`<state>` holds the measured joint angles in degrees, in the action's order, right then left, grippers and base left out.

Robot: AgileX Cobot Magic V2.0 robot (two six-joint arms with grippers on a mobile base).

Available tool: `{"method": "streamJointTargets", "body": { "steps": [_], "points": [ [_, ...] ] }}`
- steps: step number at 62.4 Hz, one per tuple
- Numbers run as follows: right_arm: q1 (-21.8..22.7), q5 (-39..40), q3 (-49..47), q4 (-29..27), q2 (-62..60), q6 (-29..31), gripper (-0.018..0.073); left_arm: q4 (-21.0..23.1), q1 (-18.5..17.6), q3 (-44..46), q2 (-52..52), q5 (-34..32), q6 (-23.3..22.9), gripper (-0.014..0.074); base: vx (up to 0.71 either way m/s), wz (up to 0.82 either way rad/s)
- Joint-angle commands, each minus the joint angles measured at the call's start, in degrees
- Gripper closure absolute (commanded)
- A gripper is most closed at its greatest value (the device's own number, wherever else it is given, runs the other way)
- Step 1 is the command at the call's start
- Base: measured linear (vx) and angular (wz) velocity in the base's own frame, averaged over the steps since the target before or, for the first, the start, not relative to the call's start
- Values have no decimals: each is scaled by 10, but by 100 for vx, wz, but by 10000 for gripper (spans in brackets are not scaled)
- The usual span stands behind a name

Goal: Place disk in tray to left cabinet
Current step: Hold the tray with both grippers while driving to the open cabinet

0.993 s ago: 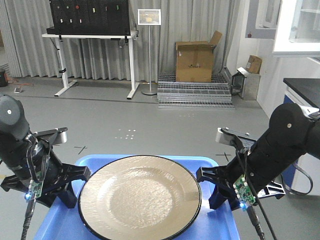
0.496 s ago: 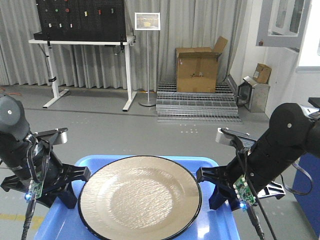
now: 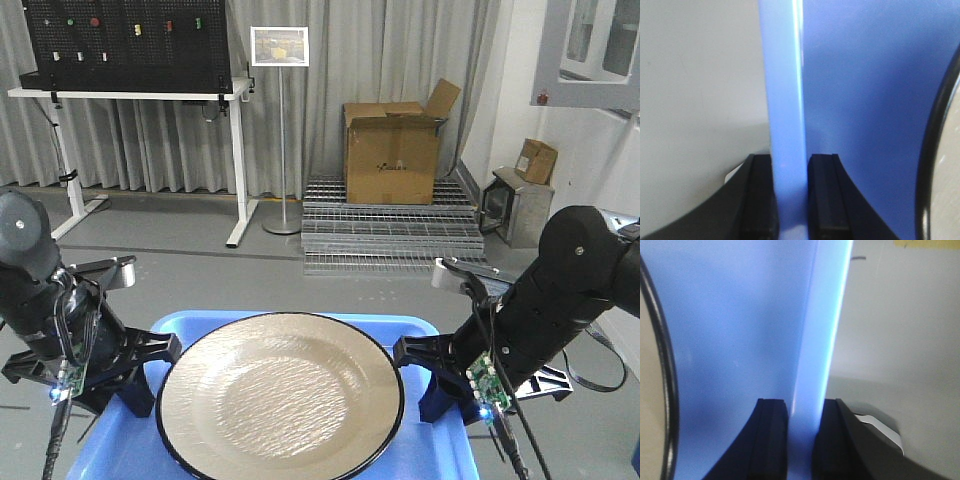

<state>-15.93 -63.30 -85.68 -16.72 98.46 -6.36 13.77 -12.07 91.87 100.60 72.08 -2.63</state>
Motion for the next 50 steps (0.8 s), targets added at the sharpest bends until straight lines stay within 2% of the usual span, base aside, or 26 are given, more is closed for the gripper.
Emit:
{"method": "streamJointTargets", "body": {
  "steps": [1, 50],
  "points": [
    [0, 10, -22, -17, -31, 9, 561, 19, -3, 21, -31, -3, 0, 596, 67, 1],
    [0, 9, -22, -17, -31, 9, 561, 18, -3, 21, -31, -3, 0, 596, 68, 3]
  ]
}}
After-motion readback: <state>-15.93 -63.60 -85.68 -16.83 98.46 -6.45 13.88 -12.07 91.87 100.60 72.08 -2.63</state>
